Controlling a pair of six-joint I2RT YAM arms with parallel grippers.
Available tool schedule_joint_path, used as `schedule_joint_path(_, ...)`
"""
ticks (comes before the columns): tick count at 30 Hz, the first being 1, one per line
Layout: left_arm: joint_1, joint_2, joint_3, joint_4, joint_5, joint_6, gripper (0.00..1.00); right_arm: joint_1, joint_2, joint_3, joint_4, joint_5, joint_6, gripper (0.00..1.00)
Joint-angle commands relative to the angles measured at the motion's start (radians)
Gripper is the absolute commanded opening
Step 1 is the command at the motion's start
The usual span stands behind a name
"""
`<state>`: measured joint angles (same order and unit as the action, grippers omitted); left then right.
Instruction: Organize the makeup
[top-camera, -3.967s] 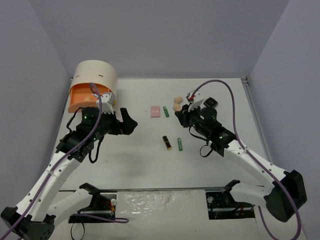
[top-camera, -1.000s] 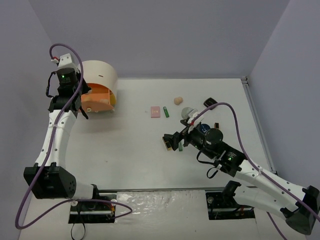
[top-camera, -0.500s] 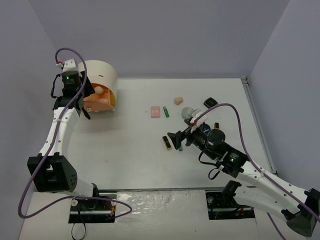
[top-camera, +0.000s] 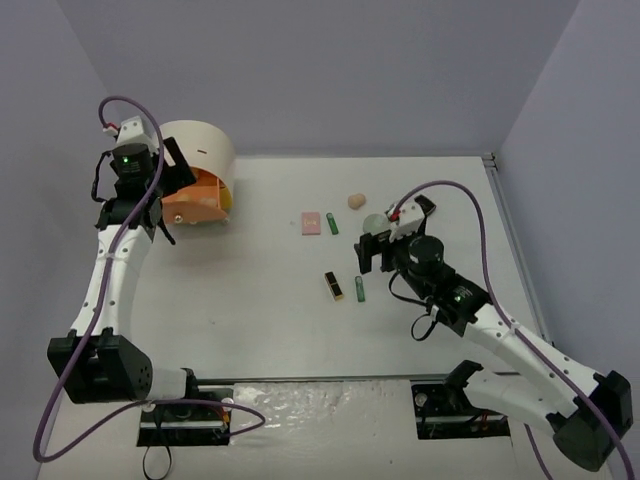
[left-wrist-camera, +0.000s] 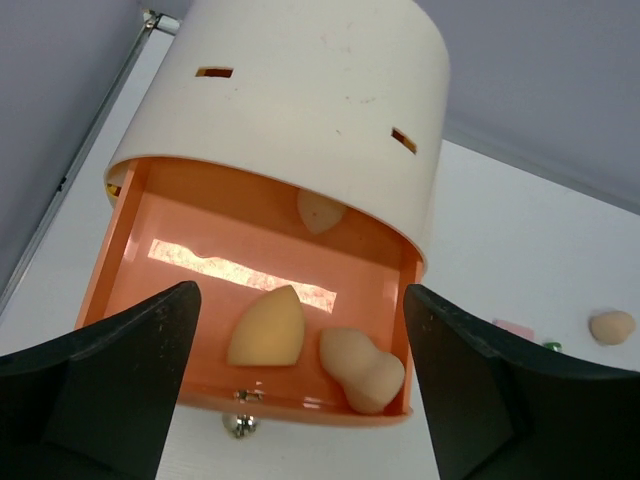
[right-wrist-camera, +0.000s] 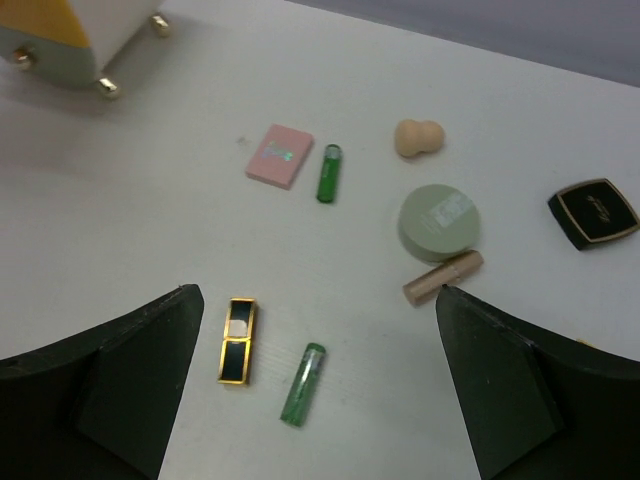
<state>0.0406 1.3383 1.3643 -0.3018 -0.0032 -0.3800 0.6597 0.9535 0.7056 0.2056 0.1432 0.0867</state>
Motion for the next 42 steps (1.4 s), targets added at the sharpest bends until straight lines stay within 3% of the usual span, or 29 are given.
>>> schedule_joint_path(1,0.002,-0.154,0.048,-0.009,0.083,-0.022,0.87,-0.103,0.107,0.113,0.017,0.009,0.048,1.00)
schedule_joint_path(4,-0.008,-0.269,-0.006,-0.067,0.133,-0.019,0.97,-0.157,0.254,0.185,0.018,-0.003,0.030,1.00)
schedule_joint_path(10,-0.070,-0.468,-0.218,-0.151,0.209,0.002,0.97,-0.252,0.524,0.377,0.033,-0.077,0.016,0.98)
schedule_joint_path(16,-0.150,-0.638,-0.449,-0.225,0.190,0.021,0.97,-0.261,0.771,0.562,0.039,-0.062,0.085,0.96)
schedule_joint_path(21,-0.203,-0.693,-0.579,-0.215,0.175,0.020,0.97,-0.256,0.964,0.710,0.050,-0.040,0.118,0.86)
schedule_joint_path(32,-0.206,-0.665,-0.594,-0.198,0.161,0.036,0.97,-0.221,1.241,0.897,0.049,0.107,0.203,0.72)
schedule_joint_path(42,-0.203,-0.653,-0.589,-0.206,0.155,0.044,0.97,-0.217,1.335,0.946,0.051,0.189,0.273,0.54)
